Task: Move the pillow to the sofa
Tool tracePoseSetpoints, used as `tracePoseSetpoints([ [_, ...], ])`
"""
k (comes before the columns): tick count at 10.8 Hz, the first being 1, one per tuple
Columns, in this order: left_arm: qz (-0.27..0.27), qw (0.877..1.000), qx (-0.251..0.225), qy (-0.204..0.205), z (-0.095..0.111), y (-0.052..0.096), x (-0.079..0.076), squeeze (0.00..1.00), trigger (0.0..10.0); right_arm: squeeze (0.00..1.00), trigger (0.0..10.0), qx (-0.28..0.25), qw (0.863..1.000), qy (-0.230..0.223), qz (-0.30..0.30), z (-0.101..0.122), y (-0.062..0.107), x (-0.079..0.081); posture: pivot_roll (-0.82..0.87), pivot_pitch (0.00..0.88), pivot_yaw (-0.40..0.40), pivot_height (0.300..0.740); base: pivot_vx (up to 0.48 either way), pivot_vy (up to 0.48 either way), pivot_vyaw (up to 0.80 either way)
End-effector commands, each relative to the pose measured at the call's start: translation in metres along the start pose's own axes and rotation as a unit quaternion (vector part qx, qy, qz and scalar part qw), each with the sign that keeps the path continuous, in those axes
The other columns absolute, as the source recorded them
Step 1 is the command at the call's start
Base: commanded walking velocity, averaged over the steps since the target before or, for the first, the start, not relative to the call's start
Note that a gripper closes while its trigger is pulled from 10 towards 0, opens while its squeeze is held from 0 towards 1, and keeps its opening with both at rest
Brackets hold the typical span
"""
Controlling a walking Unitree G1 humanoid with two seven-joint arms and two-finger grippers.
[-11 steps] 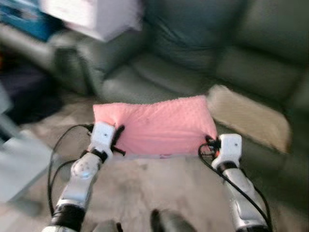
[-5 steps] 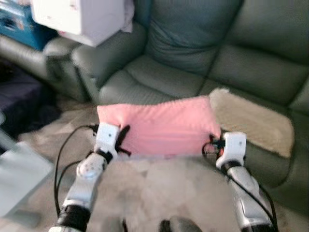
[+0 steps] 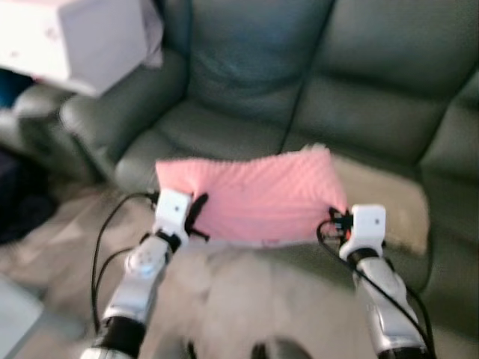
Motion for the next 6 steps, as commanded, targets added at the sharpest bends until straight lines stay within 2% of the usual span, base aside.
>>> tracePoseSetpoints([
  [1, 0.008, 1.000, -0.004, -0.003, 0.0015, 0.0040, 0.0070, 0.00, 10.0, 0.00, 10.0, -0.004, 1.000, -0.006, 0.006, 0.0016, -0.0004, 0.0067, -0.08, 0.095, -0.033, 0.740, 0.431, 0.000, 0.00],
  [2, 0.008, 1.000, -0.003, -0.001, 0.0012, 0.0046, 0.0068, 0.00, 10.0, 0.00, 10.0, -0.002, 1.000, -0.007, 0.006, 0.0012, 0.0000, 0.0070, -0.09, 0.105, -0.033, 0.740, 0.420, 0.000, 0.00],
  [4, 0.006, 1.000, 0.001, 0.001, -0.0032, 0.0086, 0.0046, 0.00, 10.0, 0.00, 10.0, 0.005, 1.000, -0.010, 0.006, -0.0041, 0.0043, 0.0091, -0.09, 0.109, -0.031, 0.740, 0.319, 0.349, 0.00],
  [6, 0.001, 1.000, 0.000, -0.001, -0.0024, 0.0062, 0.0022, 0.00, 10.0, 0.00, 10.0, 0.006, 1.000, -0.011, 0.010, -0.0038, 0.0020, 0.0120, -0.09, 0.103, -0.029, 0.740, 0.259, 0.403, -0.46],
])
Point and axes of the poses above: a point about 5 cm out from each wrist's last joint towards the gripper, its own y axis pointing back from the gripper into the wrist, its own z axis along the axis of the wrist's last joint, x = y × z, the point moved 1 cm from there along -y, pointing out of the wrist towards the gripper, and after that the axes turned 3 degrees about y, right-handed, at the moved point
